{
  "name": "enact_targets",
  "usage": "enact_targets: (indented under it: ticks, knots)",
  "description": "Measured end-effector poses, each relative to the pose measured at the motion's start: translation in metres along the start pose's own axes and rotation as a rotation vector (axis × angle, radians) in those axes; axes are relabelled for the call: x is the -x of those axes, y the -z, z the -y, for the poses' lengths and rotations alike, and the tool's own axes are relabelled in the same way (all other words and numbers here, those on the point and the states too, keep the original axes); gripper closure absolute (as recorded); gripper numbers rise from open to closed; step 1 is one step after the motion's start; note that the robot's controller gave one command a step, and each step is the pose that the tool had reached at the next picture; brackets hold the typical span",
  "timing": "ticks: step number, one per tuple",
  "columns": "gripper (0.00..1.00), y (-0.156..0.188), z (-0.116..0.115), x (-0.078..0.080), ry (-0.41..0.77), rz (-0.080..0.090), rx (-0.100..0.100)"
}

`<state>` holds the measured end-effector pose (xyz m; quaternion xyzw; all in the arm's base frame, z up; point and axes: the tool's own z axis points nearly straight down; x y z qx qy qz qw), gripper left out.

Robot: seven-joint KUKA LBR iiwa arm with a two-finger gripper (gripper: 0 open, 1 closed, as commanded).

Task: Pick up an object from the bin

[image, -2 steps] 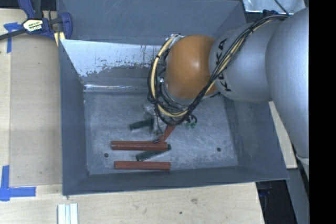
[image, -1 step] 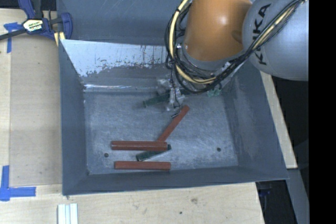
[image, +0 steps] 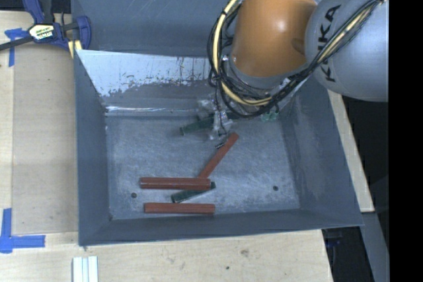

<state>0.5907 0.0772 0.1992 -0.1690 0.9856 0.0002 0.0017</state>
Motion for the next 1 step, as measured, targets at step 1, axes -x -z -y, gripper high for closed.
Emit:
enact_targets:
  ticks: [1]
  knots:
    - [1.0, 0.0495, -0.004, -0.0085, 0.026, -0.006, 0.001]
